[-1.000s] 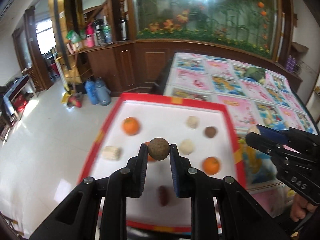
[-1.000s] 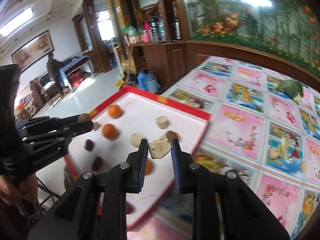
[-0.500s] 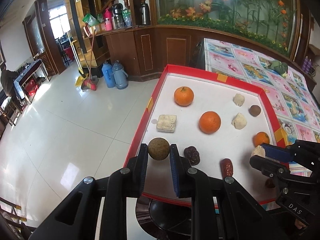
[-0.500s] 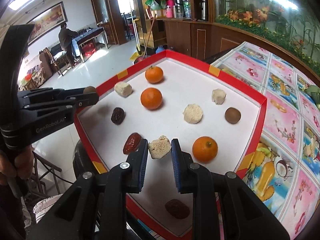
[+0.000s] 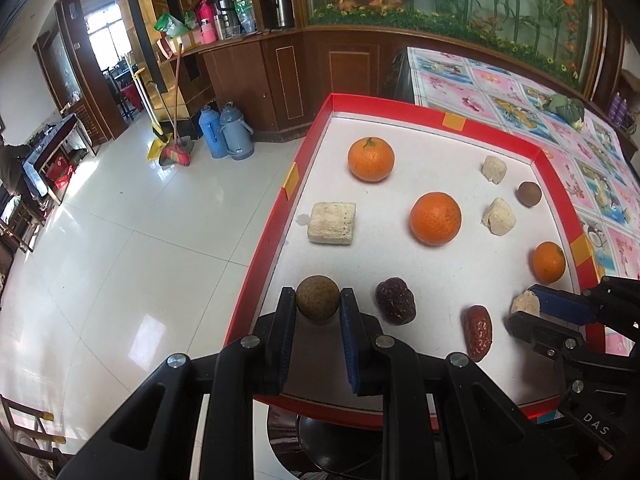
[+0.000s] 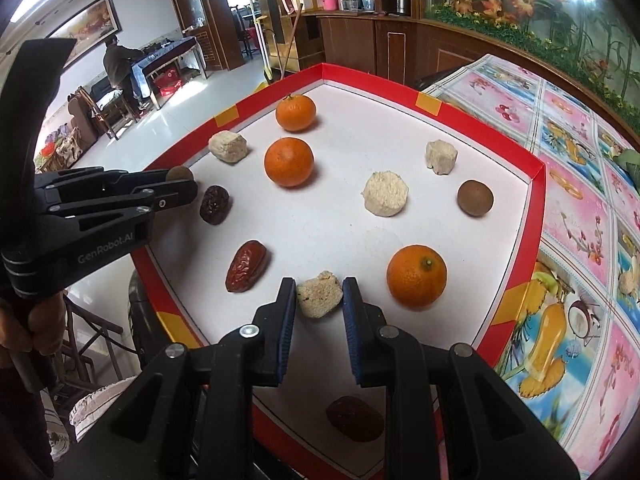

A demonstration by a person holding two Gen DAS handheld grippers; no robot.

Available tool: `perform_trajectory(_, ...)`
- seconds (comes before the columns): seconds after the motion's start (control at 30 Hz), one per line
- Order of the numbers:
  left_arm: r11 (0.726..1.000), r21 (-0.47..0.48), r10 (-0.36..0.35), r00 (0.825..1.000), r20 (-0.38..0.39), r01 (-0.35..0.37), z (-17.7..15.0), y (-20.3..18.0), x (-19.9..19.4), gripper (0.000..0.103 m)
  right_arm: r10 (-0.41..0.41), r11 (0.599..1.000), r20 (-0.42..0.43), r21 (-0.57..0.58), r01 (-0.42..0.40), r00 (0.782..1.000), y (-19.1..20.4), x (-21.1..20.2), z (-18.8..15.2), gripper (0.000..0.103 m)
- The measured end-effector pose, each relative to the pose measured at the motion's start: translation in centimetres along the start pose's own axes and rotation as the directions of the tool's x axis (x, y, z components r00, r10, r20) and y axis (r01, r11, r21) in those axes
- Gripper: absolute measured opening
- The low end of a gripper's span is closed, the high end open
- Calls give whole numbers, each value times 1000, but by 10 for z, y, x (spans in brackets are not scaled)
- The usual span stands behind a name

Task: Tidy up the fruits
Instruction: 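Carry the cake and kiwi over the tray and open both grippers, then move both open grippers back toward the remaining beige cakes on the table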

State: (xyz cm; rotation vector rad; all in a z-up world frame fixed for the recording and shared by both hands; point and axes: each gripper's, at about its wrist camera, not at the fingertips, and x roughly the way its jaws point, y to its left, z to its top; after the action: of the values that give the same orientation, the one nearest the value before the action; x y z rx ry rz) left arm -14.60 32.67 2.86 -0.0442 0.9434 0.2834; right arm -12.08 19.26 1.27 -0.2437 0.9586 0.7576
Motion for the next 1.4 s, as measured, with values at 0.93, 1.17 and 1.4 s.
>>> perform_trajectory(0.93,978,189,-118,980,161,87,39,-130,-74,67,-133,956,212,287,68,968,-136,-119,-24,40)
perform_trajectory(1.17,928,316,-242,964,111,196,47,-220,-72,67,-286,870,173,459,180,942,-232,-155,-70,40)
perform_trajectory(1.4,909,352,-251,967,41,221,64,-290,-38,67,-386,824,90,482,299,918,-298,-168,-87,41)
